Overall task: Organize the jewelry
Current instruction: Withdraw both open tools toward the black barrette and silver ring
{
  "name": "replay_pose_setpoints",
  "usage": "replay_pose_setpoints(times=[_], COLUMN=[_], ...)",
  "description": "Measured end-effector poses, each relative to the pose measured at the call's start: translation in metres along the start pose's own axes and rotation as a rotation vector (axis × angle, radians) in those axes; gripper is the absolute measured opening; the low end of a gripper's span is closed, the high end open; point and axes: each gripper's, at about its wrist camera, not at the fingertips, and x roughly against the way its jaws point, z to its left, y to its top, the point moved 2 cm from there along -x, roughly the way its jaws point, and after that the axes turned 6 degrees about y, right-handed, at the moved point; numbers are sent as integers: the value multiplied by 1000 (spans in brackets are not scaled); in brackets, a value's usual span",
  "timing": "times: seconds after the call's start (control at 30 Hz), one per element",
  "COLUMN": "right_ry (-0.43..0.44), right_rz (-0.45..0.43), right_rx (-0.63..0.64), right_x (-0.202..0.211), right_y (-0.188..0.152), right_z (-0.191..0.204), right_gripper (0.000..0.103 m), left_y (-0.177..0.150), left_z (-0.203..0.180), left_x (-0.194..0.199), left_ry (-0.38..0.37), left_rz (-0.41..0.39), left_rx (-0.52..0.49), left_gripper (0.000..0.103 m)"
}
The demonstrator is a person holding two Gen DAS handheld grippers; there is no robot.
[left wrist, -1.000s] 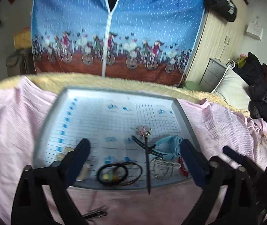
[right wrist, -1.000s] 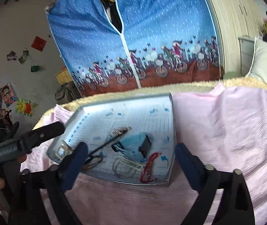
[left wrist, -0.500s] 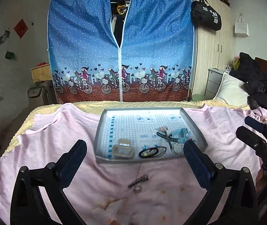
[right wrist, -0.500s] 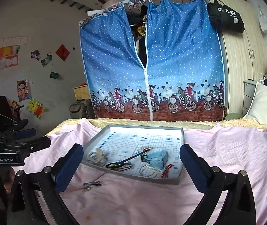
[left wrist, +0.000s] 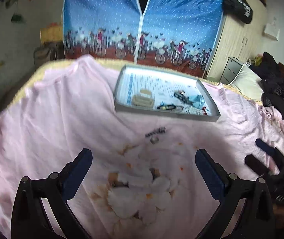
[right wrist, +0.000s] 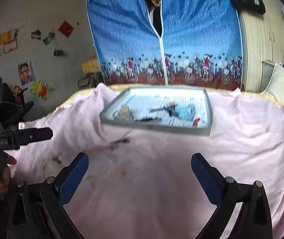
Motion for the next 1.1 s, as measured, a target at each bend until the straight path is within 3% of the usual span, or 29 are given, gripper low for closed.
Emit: replay_pose_setpoints(times=[0.17,0.33,0.67,0.9,1.1], right_ry=[-35,-59,-99,-145,-95], right_rz=[90,132,209,254,390], right_rx=[10,-17,-92,-137,-155], right_x=[-17,-27,-39,-47,-70], right_y=[-16,-23,-30,-33,-32], right_z=[2,-6,-23,-39,-60], right_gripper=[103,103,103,103,103], left_y=[-12,-11,-9,-9,-12], left_z=[-4,1,19,16,7], left_x=[-20,-20,-33,-40,-55], left_ry=[32,25,6,26,58], left_rz=[118,117,193,210,233], left_rx=[-23,-12,88,62,-17], left_gripper=[101,101,101,101,101])
